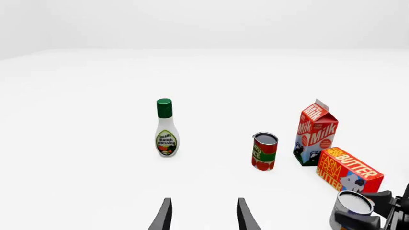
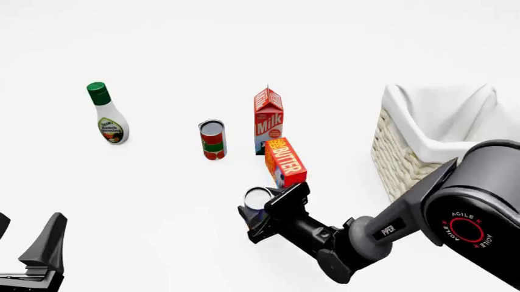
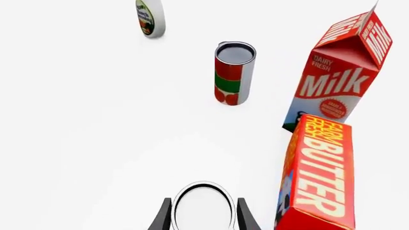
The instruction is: Pick the alphabet soup and place it in the basket.
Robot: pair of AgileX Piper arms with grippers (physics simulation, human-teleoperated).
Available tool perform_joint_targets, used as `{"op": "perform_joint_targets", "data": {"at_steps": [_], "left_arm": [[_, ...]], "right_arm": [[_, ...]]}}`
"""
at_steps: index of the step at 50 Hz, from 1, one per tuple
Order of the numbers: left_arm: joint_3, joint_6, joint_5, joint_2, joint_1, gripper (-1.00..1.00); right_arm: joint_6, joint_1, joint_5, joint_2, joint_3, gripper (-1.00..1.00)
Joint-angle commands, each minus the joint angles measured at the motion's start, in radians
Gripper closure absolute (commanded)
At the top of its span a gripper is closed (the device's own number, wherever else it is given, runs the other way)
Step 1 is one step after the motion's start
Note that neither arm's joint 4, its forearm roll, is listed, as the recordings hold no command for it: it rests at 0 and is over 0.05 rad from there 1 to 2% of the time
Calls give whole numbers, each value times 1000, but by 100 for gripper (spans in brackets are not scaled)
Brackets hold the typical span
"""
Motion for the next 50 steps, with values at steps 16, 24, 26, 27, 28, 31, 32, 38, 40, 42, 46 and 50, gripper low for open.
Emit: {"op": "perform_joint_targets", "data": {"at_steps": [16, 24, 26, 27, 28, 31, 32, 38, 40, 42, 46, 50], "left_arm": [[0, 0, 0, 0, 0, -100], [0, 0, 0, 0, 0, -100], [0, 0, 0, 0, 0, -100], [0, 0, 0, 0, 0, -100], [0, 0, 0, 0, 0, -100], [0, 0, 0, 0, 0, -100], [0, 0, 0, 0, 0, -100], [0, 0, 0, 0, 0, -100], [0, 0, 0, 0, 0, -100], [0, 0, 0, 0, 0, -100], [0, 0, 0, 0, 0, -100], [0, 0, 0, 0, 0, -100]], "right_arm": [[-2, 3, -2, 45, -18, -100], [-2, 4, -3, 47, -18, -100], [-2, 4, -4, 46, -17, 100], [-1, 4, -5, 45, -16, 100], [-1, 4, -5, 45, -15, 100], [-1, 5, -6, 44, -14, 100], [-1, 5, -7, 44, -14, 100], [0, 6, -6, 41, -13, 100], [0, 7, -7, 39, -11, 100], [1, 7, -7, 36, -10, 100], [4, 12, -9, 16, 3, 100], [6, 14, -11, -6, 15, 100]]}}
